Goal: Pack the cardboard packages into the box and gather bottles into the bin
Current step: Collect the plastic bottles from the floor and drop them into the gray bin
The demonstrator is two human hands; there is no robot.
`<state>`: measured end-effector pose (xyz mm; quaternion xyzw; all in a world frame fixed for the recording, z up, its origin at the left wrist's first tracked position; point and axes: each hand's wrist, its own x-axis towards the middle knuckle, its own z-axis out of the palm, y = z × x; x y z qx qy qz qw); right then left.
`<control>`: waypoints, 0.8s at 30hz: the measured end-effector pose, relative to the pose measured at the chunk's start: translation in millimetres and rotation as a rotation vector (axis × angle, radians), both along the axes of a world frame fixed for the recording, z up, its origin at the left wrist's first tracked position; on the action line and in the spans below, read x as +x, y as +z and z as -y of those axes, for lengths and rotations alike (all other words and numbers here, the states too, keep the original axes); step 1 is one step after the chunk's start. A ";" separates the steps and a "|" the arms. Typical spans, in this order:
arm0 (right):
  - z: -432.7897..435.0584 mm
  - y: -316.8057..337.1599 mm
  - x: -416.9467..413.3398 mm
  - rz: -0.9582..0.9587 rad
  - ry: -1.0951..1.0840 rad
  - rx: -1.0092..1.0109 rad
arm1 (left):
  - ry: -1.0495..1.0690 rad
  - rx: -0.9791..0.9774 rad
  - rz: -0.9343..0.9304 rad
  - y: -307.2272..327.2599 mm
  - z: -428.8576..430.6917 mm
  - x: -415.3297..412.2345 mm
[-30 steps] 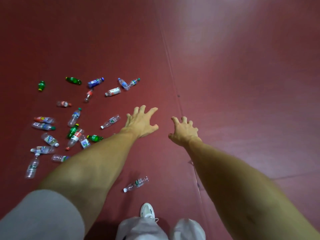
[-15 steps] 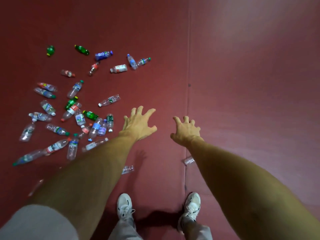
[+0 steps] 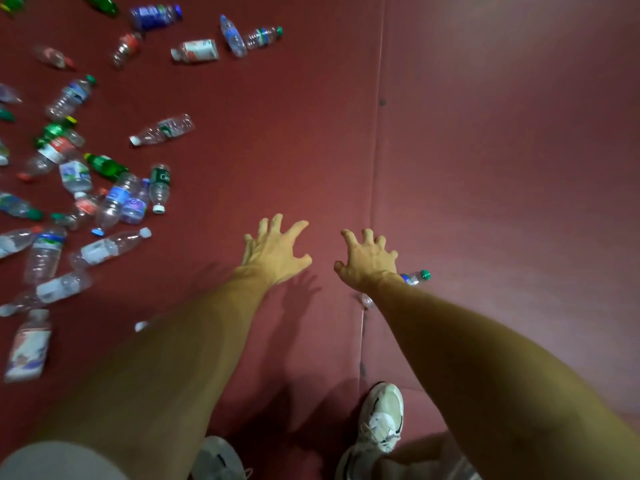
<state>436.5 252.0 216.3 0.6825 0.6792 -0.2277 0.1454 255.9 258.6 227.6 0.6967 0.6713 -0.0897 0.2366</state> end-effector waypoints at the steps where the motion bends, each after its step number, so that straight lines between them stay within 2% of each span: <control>1: 3.6 -26.3 6.5 0.005 -0.011 -0.004 | -0.015 0.000 0.006 -25.2 2.7 6.5; 6: 21.1 -159.6 31.0 0.020 -0.071 -0.018 | -0.061 0.003 0.014 -152.1 8.9 32.1; 11: 26.6 -245.5 52.5 0.068 -0.140 -0.024 | -0.086 0.003 0.006 -236.2 13.4 34.6; 18: 37.2 -310.0 77.2 0.116 -0.210 -0.060 | -0.097 -0.004 -0.009 -284.1 22.5 24.6; 24: 35.8 -311.9 77.5 0.069 -0.126 0.055 | -0.063 0.009 -0.018 -292.1 33.2 -3.5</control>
